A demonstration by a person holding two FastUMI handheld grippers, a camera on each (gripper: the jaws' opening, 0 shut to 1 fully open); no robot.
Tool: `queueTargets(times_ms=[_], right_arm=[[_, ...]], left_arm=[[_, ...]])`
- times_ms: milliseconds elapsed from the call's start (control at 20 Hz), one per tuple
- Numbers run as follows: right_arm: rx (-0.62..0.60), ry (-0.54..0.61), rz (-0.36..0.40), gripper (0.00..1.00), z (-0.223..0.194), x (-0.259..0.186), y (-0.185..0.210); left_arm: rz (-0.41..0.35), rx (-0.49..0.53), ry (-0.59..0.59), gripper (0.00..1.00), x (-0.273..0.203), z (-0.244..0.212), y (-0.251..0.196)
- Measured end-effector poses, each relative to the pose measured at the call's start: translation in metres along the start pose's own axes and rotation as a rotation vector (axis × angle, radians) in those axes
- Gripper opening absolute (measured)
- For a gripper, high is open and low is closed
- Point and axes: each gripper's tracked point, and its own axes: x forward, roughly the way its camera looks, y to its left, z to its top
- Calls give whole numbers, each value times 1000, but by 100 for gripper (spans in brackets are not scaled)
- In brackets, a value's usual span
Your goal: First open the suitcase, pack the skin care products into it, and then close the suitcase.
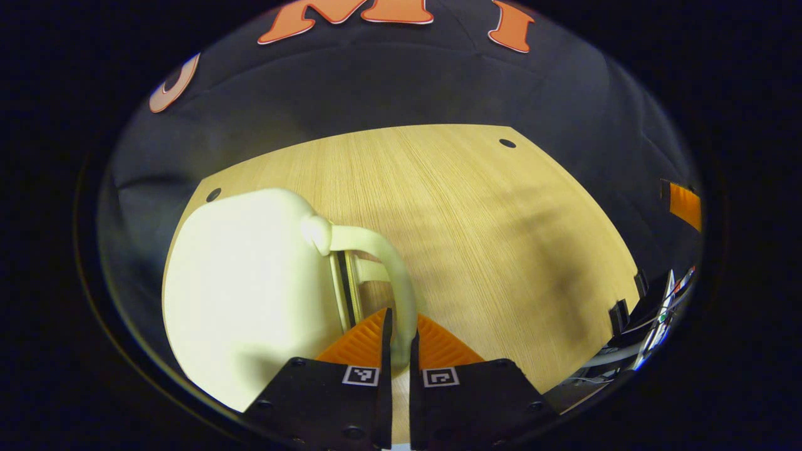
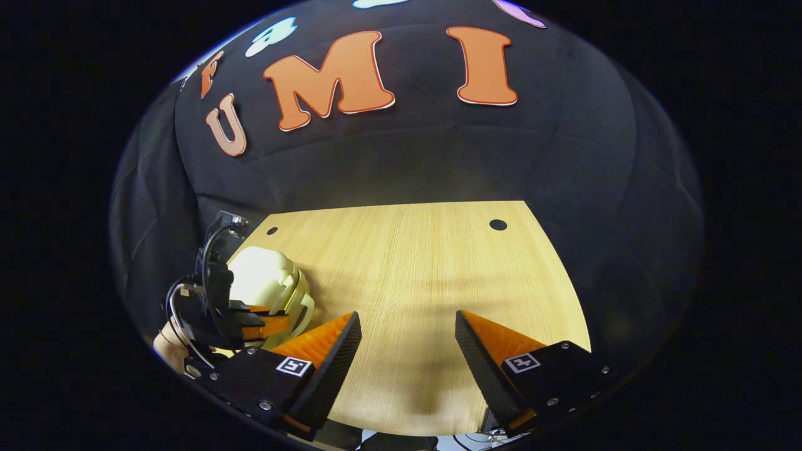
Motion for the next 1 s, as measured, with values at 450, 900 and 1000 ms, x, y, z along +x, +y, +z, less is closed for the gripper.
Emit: queueTargets(times_ms=[450, 900, 1000], right_arm=[[1, -22, 25, 96, 6, 6, 1], [19, -409, 62, 96, 92, -32, 28], [-11, -508, 45, 96, 110, -42, 30]], left_arm=[[37, -168, -135, 100, -54, 48, -8], [228, -187, -650, 100, -167, 173, 19], [236, -204, -743, 100, -196, 188, 25]])
